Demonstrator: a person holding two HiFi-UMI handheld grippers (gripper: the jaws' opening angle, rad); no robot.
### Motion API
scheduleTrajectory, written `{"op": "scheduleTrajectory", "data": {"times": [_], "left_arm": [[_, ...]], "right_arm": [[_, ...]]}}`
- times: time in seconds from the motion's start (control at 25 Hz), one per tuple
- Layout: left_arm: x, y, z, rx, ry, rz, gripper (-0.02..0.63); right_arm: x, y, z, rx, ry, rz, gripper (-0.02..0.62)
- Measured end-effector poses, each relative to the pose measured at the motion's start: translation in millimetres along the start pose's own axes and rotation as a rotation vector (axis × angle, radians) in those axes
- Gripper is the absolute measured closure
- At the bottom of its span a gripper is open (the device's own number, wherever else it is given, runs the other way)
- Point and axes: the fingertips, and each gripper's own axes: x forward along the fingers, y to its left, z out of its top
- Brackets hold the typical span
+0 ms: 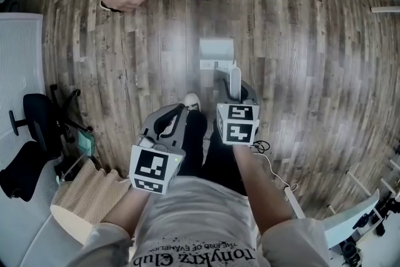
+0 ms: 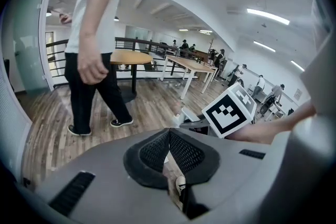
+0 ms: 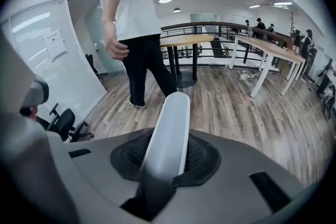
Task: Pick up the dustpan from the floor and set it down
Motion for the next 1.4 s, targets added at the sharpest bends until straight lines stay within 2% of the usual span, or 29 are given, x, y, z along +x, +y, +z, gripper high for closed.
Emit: {"op": "scheduleTrajectory", "data": {"times": [0.32, 0.88, 1.4], "left_arm": [[-2, 2, 1, 0.003, 0.004, 0.01, 0.583], [-1, 0, 6, 0.003, -0.015, 0.004, 0.583], [-20, -16, 37, 0.05, -0.07, 0.0, 0.583]], "right_arm": [[-3, -7, 1, 0.063, -0.009, -0.004, 0.517], [-15, 1, -3, -0.004, 0.003, 0.035, 0.518], [-74, 6, 0, -0.04, 0.041, 0.115, 0.518]]}}
